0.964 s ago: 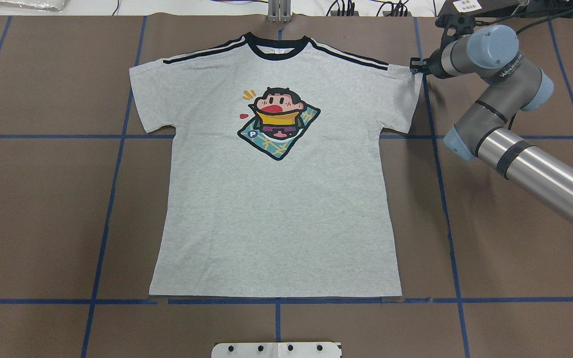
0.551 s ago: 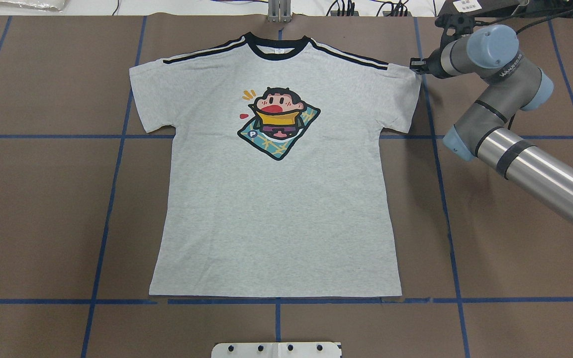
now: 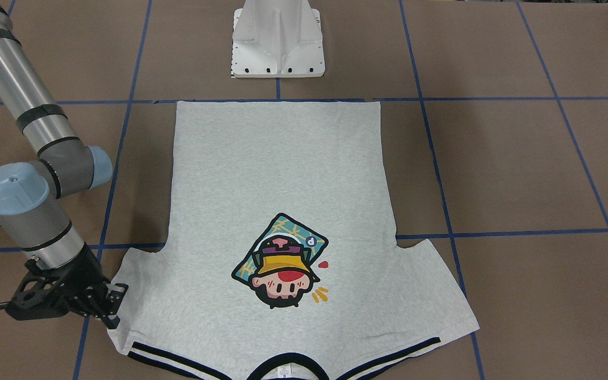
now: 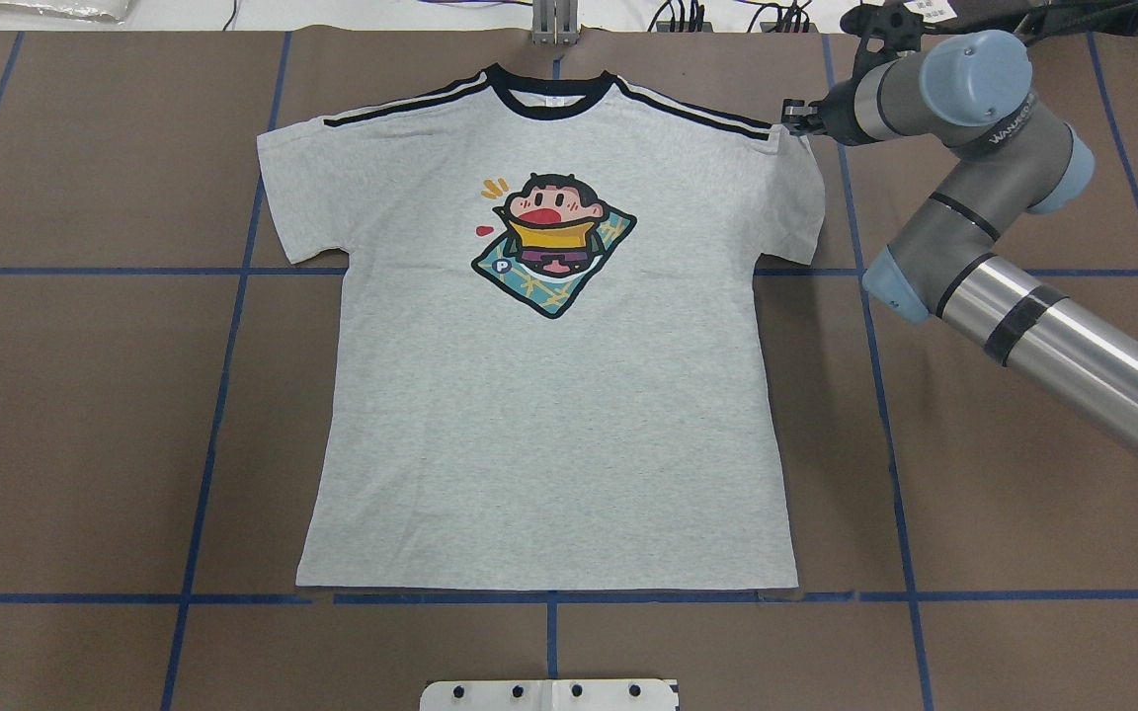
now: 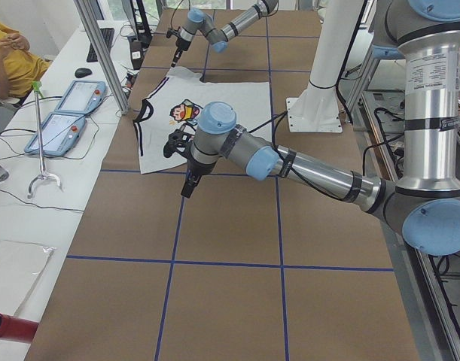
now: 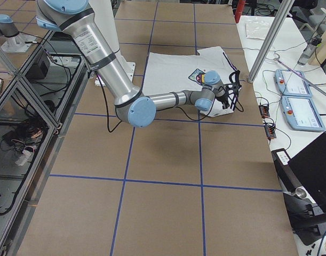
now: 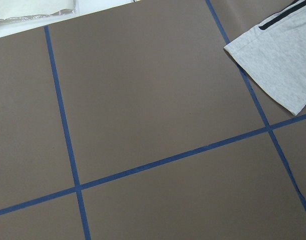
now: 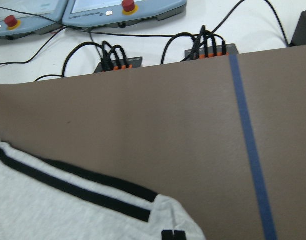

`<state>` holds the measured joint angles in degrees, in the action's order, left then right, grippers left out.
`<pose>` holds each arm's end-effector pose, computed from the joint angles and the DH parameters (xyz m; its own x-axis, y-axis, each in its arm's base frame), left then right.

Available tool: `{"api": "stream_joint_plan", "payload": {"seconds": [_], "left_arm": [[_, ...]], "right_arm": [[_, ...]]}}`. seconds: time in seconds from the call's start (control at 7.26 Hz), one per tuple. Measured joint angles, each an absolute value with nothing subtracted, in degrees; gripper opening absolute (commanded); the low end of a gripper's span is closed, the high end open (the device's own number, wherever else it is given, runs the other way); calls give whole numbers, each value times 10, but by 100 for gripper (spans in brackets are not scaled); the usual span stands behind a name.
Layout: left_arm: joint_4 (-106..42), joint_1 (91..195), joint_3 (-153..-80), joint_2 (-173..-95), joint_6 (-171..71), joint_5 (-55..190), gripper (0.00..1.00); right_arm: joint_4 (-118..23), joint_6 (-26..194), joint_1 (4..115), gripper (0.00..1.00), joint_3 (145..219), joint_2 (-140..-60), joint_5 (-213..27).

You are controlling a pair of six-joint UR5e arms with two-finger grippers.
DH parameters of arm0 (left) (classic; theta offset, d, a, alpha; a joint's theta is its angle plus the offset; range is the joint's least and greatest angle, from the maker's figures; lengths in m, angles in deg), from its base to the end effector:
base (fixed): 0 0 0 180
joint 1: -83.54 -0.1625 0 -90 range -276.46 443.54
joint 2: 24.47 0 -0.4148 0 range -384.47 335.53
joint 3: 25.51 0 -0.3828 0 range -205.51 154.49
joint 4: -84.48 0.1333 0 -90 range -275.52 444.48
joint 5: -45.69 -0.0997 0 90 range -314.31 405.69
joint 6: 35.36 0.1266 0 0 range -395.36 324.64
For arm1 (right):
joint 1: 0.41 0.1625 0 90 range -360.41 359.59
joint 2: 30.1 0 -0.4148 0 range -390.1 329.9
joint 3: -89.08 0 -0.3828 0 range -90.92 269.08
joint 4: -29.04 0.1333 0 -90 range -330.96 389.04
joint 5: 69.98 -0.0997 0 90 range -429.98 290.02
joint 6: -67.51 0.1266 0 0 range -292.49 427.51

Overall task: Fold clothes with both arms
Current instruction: 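Fold the sleeve inward onto the shirt body with the right gripper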

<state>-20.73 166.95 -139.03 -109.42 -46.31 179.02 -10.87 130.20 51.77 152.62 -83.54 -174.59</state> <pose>0.0067 -0.4629 0.4758 0.6847 0.2961 -0.6660 0.0352 0.8993 0.4360 -0.3981 -0.6782 0.4029 0.5600 -0.0026 0.8285 -0.4201 0.8610 0.2867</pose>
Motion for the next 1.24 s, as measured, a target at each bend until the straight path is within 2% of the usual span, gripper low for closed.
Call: {"api": "stream_joint_plan", "payload": {"seconds": [0.28,0.69,1.1,1.24], "left_arm": [[-207,1670,-1392,-1094,-463,1790,99],[-206,1669,-1398,-1092,-464,1790,99],[-205,1669,-1398,-1091,-464,1790,99],[-204,1669,-1398,-1091,-464,1791,99]], "right_arm": [[-185,1335,479,0,1533,-785,-1716],[-223,1355,438,0,1387,-649,-1644],[-224,1364,432,0,1297,-591,-1618],[-224,1365,431,69,1287,-586,-1611]]}}
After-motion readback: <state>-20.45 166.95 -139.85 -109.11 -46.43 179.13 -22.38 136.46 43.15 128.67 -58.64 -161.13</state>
